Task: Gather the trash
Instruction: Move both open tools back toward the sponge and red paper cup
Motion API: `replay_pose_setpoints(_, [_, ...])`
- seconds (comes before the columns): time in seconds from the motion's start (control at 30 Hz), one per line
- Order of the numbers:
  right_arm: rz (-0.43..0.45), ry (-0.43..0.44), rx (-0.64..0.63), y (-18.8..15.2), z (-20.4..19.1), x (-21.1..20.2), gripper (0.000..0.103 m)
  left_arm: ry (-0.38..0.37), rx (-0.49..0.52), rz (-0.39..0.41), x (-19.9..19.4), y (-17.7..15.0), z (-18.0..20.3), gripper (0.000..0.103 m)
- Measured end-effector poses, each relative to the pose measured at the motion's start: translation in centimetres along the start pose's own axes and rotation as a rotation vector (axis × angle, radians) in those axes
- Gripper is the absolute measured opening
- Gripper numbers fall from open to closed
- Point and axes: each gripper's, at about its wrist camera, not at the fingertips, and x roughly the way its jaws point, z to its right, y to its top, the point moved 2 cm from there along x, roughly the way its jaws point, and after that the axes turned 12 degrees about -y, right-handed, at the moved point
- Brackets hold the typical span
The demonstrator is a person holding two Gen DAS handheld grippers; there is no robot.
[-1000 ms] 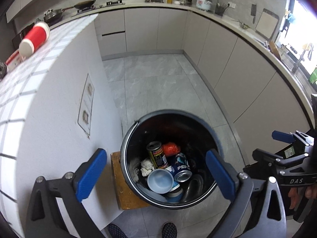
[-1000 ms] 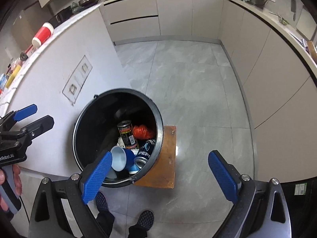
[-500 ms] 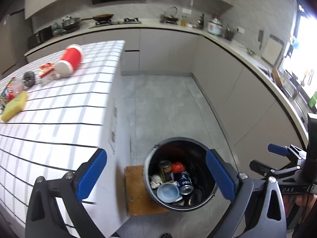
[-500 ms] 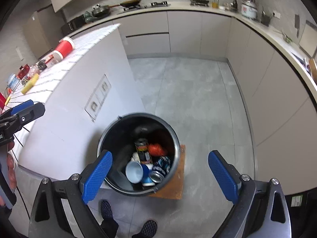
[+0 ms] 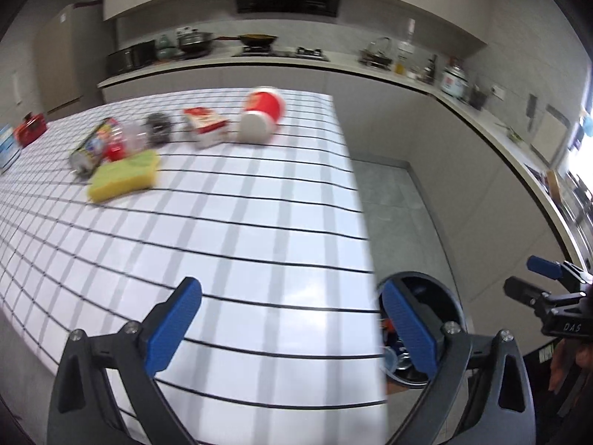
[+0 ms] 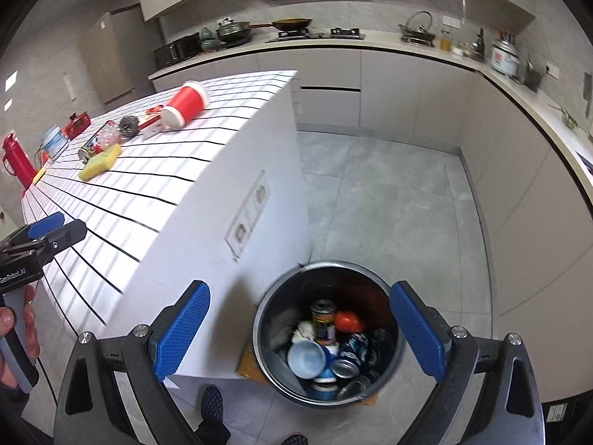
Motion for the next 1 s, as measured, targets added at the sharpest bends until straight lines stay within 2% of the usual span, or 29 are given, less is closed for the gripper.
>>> replay_pose_setpoints(0.27, [0.022,-0.012,0.002,3.0,-6.6,-0.4,0.099,0.03,-0.034,0.021,-1.6,1.7,-8.3,0.098])
replay_pose_setpoints(0.57, [0.04,0.001,-0.015,7.0,-14.0,0.4,0.099,0.045,-0.045,0.025,-1.5,4.2,-16.1,0.098])
replay_pose_setpoints(0.83, [0.027,-0.006,-0.01,9.6,-19.5,3.3,0.099,-0.005,-0.042,-0.021,2.0,6.0,-22.0,0.098])
replay_pose_setpoints(1.0, [0.012,-0.025,0.016,10.4,-21.6,5.0,0.099,-0.07,-0.016,-0.051,4.1,7.5,-23.3,0.098])
